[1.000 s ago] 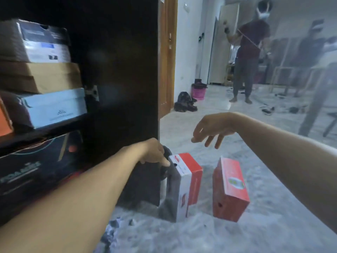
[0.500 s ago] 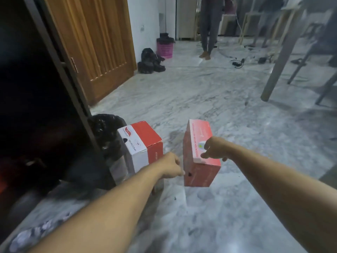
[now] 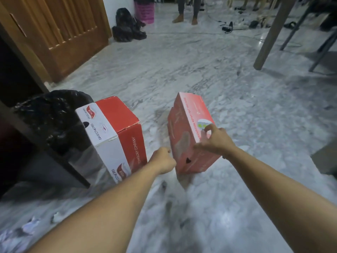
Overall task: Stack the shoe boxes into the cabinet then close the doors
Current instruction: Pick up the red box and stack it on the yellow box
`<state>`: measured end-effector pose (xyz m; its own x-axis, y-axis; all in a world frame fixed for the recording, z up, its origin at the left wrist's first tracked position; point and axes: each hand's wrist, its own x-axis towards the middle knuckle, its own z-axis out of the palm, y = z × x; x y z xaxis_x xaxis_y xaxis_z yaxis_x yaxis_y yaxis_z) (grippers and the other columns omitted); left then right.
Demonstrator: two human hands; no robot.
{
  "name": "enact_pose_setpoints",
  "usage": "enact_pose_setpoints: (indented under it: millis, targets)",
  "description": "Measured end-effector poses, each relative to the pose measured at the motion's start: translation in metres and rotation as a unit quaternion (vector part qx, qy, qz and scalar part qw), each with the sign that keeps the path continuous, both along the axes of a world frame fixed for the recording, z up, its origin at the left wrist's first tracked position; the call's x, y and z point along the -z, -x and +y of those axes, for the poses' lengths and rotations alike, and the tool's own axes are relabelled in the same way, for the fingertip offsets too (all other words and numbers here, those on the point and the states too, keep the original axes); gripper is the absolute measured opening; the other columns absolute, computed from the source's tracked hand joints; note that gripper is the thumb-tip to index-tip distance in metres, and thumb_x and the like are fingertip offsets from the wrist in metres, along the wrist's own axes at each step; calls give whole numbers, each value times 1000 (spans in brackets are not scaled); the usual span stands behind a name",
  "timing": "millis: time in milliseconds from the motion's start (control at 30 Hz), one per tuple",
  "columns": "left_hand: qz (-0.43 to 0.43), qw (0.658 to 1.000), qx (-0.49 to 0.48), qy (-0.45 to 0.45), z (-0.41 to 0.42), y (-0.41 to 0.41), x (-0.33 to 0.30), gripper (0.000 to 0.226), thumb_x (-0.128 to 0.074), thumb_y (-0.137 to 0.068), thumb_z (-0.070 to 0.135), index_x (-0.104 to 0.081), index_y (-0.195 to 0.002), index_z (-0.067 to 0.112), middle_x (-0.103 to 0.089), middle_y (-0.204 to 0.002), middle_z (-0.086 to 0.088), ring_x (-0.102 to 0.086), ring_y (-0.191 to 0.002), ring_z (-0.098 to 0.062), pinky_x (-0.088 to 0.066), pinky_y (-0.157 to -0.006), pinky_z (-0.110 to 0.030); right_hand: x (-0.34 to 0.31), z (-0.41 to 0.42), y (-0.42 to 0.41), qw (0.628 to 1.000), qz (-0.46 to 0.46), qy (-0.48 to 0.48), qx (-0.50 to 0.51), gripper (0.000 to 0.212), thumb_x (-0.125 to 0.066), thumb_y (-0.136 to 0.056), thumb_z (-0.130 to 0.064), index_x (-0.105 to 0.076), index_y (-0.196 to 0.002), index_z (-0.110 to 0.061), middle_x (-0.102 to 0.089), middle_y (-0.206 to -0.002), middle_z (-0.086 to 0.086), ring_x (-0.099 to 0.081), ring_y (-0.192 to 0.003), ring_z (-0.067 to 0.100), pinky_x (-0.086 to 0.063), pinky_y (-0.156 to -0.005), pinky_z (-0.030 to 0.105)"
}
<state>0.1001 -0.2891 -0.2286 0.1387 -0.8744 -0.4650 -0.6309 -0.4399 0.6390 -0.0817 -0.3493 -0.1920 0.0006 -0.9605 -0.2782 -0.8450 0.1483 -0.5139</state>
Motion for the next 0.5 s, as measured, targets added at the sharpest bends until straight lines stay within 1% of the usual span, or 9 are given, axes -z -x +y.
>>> enact_pose_setpoints:
  millis: [33, 67, 133, 200, 233, 300, 333, 433, 500]
  targets:
    - [6, 1000, -1, 9, -3, 2, 0, 65, -62, -85, 8, -39, -145, 8, -48, -143, -11, -51, -125, -26, -47, -94, -28, -3, 0, 11, 1000, -8, -22, -3, 79, -77, -64, -42, -42, -134, -33, -40, -118, 4, -56, -85, 22, -53, -56, 32]
    - [9, 1000, -2, 17, -6, 4, 1, 65, -61, -86, 7, -37, -146, 8, -48, -143, -11, -53, -121, -25, -47, -88, -28, -7, 0, 24, 999, -12, -49, -7, 81, -77, -64, -38, -40, -136, -37, -40, -120, 5, -57, -85, 24, -56, -54, 37]
    - [9, 999, -9, 44, -12, 8, 1, 59, -62, -87, 9, -40, -143, 8, -51, -139, -10, -54, -113, -25, -42, -79, -25, -12, 4, 50, 994, -17, -104, -17, 87, -79, -63, -33, -38, -139, -42, -42, -127, 5, -57, -98, 32, -60, -62, 48]
    - [-1, 997, -22, 77, -18, 8, 2, 61, -65, -86, 16, -40, -142, 12, -50, -139, -9, -52, -119, -26, -40, -81, -26, -12, 8, 75, 988, -42, -149, -28, 96, -79, -56, -29, -37, -141, -42, -43, -128, 3, -56, -106, 32, -60, -68, 48]
    - [-5, 995, -29, 97, -21, 8, 4, 65, -67, -84, 21, -39, -142, 16, -48, -141, -9, -50, -124, -27, -41, -87, -27, -13, 11, 86, 984, -60, -165, -33, 97, -77, -56, -25, -37, -142, -41, -45, -127, 2, -58, -106, 30, -60, -70, 47]
    - [-9, 991, -33, 132, -26, 6, 7, 68, -71, -78, 29, -41, -139, 20, -48, -140, -7, -45, -129, -29, -42, -101, -36, -10, 13, 106, 977, -100, -182, -37, 87, -69, -61, -15, -42, -141, -37, -55, -122, 0, -63, -98, 25, -60, -72, 43]
    - [-14, 990, -38, 136, -29, 6, 9, 68, -71, -77, 32, -42, -137, 20, -47, -139, -7, -43, -130, -30, -40, -105, -41, -7, 12, 113, 976, -107, -183, -41, 84, -63, -61, -13, -47, -139, -38, -60, -120, -1, -66, -91, 22, -58, -73, 41]
    - [-29, 991, -63, 118, -37, 1, 14, 72, -75, -75, 40, -42, -134, 15, -42, -134, -8, -39, -130, -31, -38, -105, -45, 5, 7, 128, 975, -128, -175, -55, 73, -55, -57, -12, -63, -122, -44, -72, -110, -3, -66, -80, 18, -56, -77, 41]
    - [-10, 992, -64, 110, -43, -2, 16, 70, -75, -73, 38, -45, -132, 16, -46, -132, -6, -43, -126, -30, -40, -103, -44, 16, 1, 133, 980, -153, -127, -26, 58, -56, -65, -4, -72, -112, -36, -74, -108, -3, -64, -82, 19, -56, -78, 41]
